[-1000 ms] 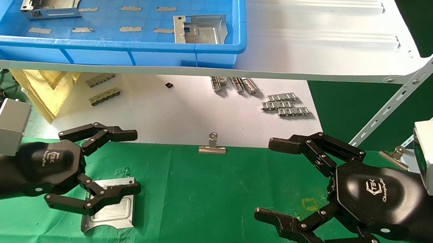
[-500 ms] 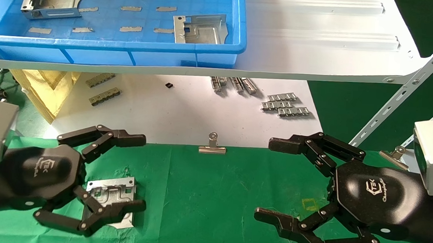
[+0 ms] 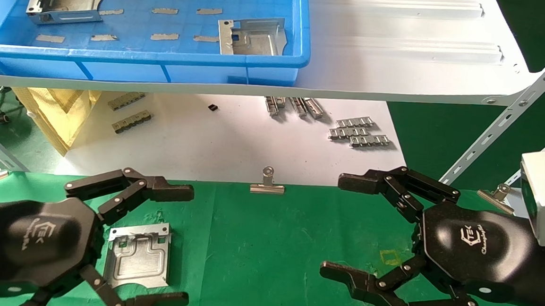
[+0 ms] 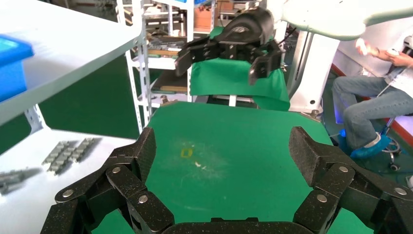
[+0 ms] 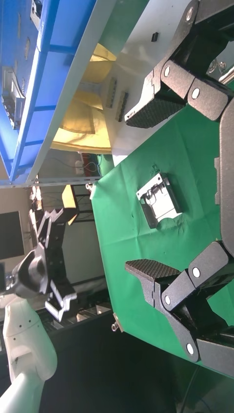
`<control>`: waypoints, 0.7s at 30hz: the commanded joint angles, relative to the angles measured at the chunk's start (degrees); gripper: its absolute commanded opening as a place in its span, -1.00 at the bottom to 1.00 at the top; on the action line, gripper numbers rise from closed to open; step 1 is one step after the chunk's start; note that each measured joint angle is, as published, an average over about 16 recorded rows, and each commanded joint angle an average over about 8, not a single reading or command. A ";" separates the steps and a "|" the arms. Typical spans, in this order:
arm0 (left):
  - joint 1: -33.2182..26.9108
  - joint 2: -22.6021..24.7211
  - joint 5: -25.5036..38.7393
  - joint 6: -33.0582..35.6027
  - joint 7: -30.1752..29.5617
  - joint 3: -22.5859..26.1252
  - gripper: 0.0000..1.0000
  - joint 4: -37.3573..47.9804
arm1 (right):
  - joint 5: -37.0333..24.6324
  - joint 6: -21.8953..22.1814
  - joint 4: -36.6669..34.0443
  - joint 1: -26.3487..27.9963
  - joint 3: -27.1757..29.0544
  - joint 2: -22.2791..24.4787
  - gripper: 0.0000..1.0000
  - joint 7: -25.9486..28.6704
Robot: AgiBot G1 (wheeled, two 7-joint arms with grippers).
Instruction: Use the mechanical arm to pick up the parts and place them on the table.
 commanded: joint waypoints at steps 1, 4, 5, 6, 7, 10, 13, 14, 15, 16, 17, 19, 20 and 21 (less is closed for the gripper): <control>0.52 -0.14 -0.03 -0.11 -0.64 -0.72 1.00 -1.23 | 0.00 0.00 0.00 0.00 0.00 0.00 1.00 0.00; 0.73 -0.22 -0.05 -0.18 -0.79 -1.01 1.00 -1.67 | 0.00 0.01 -0.01 -0.01 0.00 0.00 1.00 0.00; 0.70 -0.21 -0.05 -0.19 -0.75 -0.96 1.00 -1.58 | 0.00 0.01 -0.01 -0.01 0.00 0.00 1.00 0.00; 0.67 -0.21 -0.05 -0.19 -0.70 -0.90 1.00 -1.47 | 0.00 0.01 -0.01 -0.01 0.00 0.00 1.00 0.00; 0.63 -0.20 -0.05 -0.19 -0.66 -0.84 1.00 -1.35 | 0.00 0.01 -0.01 -0.01 0.00 0.00 1.00 0.00; 0.50 -0.17 -0.05 -0.18 -0.54 -0.65 1.00 -1.05 | 0.00 0.01 -0.01 -0.01 0.00 0.00 1.00 0.00; 0.39 -0.13 -0.05 -0.16 -0.44 -0.50 1.00 -0.81 | 0.01 0.01 -0.01 -0.01 0.00 0.00 1.00 0.00; 0.36 -0.12 -0.05 -0.15 -0.41 -0.46 1.00 -0.74 | 0.01 0.01 -0.01 -0.01 0.00 0.00 1.00 0.00; 0.32 -0.11 -0.05 -0.15 -0.39 -0.42 1.00 -0.68 | 0.01 0.01 -0.01 -0.01 0.00 0.00 1.00 0.00; 0.30 -0.10 -0.05 -0.14 -0.37 -0.39 1.00 -0.63 | 0.01 0.01 -0.01 -0.01 0.00 0.00 1.00 0.00; 0.27 -0.09 -0.05 -0.14 -0.35 -0.35 1.00 -0.58 | 0.01 0.01 -0.01 -0.01 0.00 0.00 1.00 0.00; 0.22 -0.08 -0.05 -0.13 -0.32 -0.29 1.00 -0.49 | 0.01 0.01 -0.01 -0.01 0.00 0.00 1.00 0.00; 0.20 -0.08 -0.05 -0.13 -0.31 -0.27 1.00 -0.45 | 0.01 0.01 -0.01 -0.01 0.00 0.00 1.00 0.00; 0.19 -0.07 -0.05 -0.12 -0.29 -0.24 1.00 -0.41 | 0.01 0.01 -0.01 -0.01 0.00 0.00 1.00 0.00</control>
